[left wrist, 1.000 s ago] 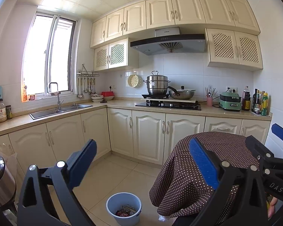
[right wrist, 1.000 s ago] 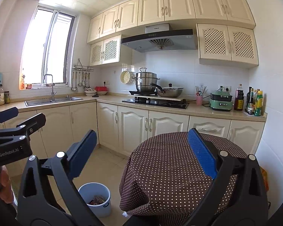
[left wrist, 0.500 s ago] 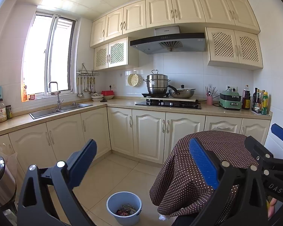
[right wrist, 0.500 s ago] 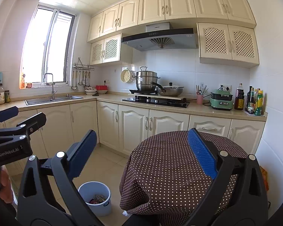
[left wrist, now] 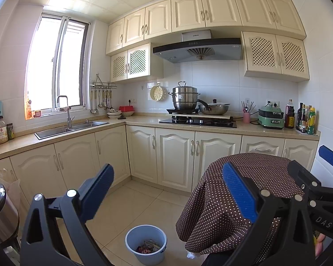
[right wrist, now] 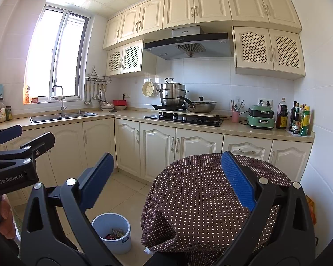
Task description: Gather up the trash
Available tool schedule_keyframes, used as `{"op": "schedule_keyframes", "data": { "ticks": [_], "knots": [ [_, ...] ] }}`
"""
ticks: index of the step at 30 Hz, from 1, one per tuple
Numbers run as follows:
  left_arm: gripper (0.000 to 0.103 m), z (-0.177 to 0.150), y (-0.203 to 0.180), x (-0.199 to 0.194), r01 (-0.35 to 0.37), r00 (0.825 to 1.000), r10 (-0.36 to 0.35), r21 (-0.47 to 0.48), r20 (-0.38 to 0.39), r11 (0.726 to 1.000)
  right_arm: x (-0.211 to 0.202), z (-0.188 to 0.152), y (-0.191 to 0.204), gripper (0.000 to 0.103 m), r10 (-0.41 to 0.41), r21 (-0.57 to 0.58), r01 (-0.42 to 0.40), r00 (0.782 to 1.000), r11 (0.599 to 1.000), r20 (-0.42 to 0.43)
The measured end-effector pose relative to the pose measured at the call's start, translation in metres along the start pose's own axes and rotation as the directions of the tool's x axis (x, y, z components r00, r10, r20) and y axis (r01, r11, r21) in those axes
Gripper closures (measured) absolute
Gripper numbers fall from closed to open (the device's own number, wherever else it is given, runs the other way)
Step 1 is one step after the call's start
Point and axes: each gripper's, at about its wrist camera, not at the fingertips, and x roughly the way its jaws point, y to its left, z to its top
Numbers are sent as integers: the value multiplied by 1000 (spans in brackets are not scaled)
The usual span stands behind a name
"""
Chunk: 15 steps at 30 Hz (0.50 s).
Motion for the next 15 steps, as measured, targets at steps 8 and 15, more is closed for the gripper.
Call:
{"op": "schedule_keyframes", "data": {
  "ticks": [8,15],
  "knots": [
    [6,-1,0,0,1,1000,-1,1,-1,1000,0,0,1,8,0,0,0,1000,1000,-1],
    [6,-1,0,1,1,1000,-1,2,-2,1000,3,-2,1,8,6,-2,-6,1000,1000,-4]
  ]
}}
